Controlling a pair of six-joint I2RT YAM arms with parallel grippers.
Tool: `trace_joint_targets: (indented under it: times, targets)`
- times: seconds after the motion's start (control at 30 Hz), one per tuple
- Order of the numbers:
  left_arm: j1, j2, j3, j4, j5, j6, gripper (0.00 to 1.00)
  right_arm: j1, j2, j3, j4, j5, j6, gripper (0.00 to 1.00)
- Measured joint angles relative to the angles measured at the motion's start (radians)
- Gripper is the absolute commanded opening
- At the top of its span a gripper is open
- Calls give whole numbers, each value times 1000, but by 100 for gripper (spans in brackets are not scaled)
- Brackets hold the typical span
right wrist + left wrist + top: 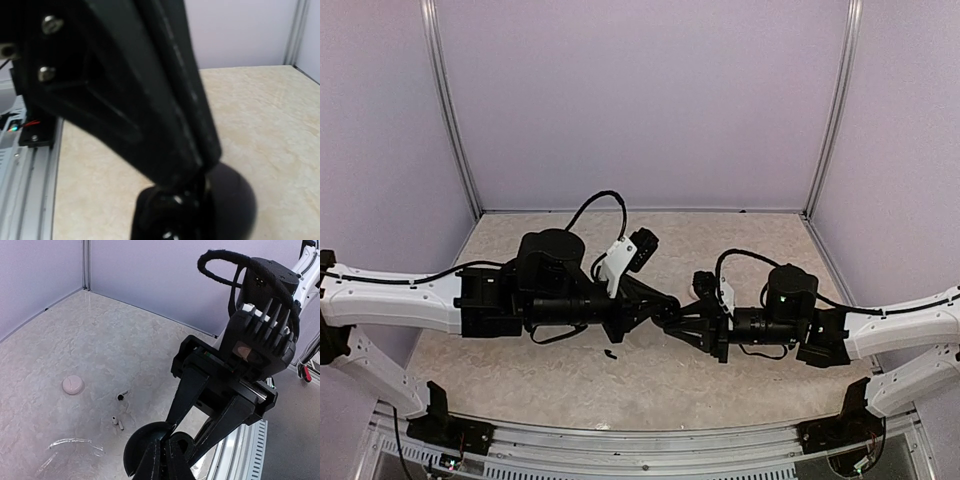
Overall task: Insert the wireless bluetooth earbuds into the charging case
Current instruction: Adjust the right earbud in the right side groove of the charging case, then pick up the left earbud from the center of the board.
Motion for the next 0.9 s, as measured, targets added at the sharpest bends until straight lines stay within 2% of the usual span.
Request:
trace_joint_targets:
  times: [0.23,0.37,0.5,0.67,0.77,0.9]
  targets:
    - [2,3,27,-38,98,126,3,0,-20,-6,1,-64,-3,0]
    - [2,3,34,-86,141,196,6,-1,-36,-17,3,-96,-2,0]
    - [0,3,42,-124,155,256,13,-2,-37,-20,4,-126,-2,0]
    - [-2,-21,32,-122,152,274,31,-9,-38,-29,26,-130,3,0]
    - [26,-95,-11,-106,127,238,36,-35,-51,-50,43,-127,16,0]
    - [116,-198,-82,-81,44,124,41,-88,-84,-85,47,-122,49,0]
